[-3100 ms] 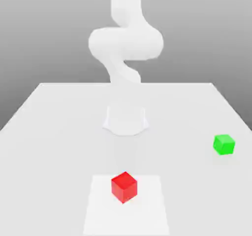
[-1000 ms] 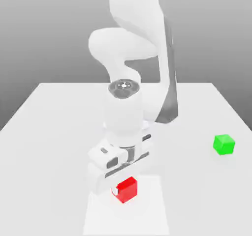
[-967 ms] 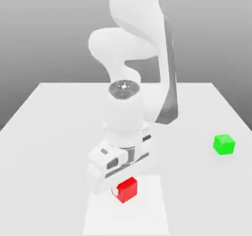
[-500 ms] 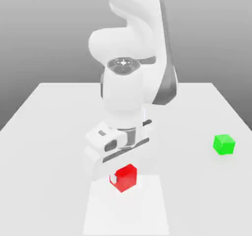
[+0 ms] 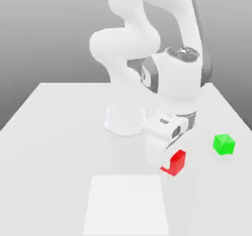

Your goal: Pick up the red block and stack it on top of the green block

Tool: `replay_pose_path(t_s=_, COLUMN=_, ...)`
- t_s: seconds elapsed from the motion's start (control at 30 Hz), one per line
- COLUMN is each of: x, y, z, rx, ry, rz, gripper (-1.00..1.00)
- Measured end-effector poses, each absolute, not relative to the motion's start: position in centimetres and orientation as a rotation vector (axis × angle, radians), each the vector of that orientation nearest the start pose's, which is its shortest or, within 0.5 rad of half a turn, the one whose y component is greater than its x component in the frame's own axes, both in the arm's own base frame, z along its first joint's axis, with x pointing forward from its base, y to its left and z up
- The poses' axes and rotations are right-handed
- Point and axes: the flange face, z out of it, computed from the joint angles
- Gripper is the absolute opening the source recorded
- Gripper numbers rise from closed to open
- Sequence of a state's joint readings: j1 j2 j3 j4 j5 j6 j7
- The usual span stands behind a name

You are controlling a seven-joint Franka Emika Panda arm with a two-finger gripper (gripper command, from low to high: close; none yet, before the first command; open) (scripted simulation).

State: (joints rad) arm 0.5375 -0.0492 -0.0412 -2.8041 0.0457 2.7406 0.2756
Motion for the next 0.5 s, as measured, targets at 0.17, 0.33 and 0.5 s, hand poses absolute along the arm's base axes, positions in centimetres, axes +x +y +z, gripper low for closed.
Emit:
replay_pose_path(t_s=0.17, x=27.3, y=25.7, z=23.0, rx=-3.094, ry=-0.485, rz=0.033, gripper=-1.00)
replay_pose_path(t_s=0.33, x=19.8, y=31.9, z=24.1, rx=-3.061, ry=-0.690, rz=0.015, gripper=-1.00)
replay_pose_path(t_s=0.5, x=16.1, y=34.0, z=24.3, rx=-3.062, ry=-0.793, rz=-0.041, gripper=-1.00)
